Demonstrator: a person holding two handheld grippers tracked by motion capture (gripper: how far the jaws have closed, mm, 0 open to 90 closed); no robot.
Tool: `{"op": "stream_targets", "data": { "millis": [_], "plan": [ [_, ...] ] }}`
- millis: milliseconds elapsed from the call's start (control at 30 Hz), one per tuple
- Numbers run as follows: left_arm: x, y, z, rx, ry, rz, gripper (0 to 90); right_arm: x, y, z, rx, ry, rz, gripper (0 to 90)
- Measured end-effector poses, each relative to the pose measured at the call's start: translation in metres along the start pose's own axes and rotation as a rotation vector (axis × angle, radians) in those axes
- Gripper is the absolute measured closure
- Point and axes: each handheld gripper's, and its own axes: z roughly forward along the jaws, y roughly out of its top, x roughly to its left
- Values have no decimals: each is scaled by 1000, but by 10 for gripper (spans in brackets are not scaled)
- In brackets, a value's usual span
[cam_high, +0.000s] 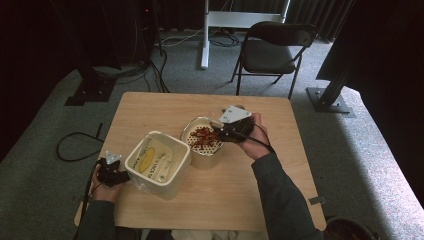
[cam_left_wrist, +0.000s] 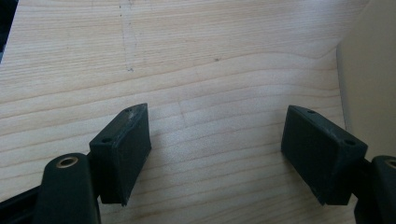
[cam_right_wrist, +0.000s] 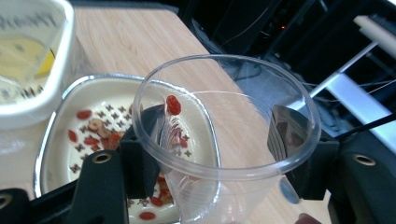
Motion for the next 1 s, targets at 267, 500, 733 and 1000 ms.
{"op": "stream_targets", "data": {
  "millis": [267, 500, 733, 1000],
  "plan": [
    [0, 0, 0, 0, -1, 1, 247, -16, -8, -3, -48, 83, 153, 373],
    [0, 0, 0, 1, -1, 1, 247, -16, -9, -7, -74, 145, 195, 372],
    [0, 0, 0, -1, -1, 0, 247, -11, -5, -9, -88, 173, 185, 371],
    [0, 0, 0, 1, -1, 1, 247, 0, 0, -10, -114, 216, 175, 370]
  ]
}}
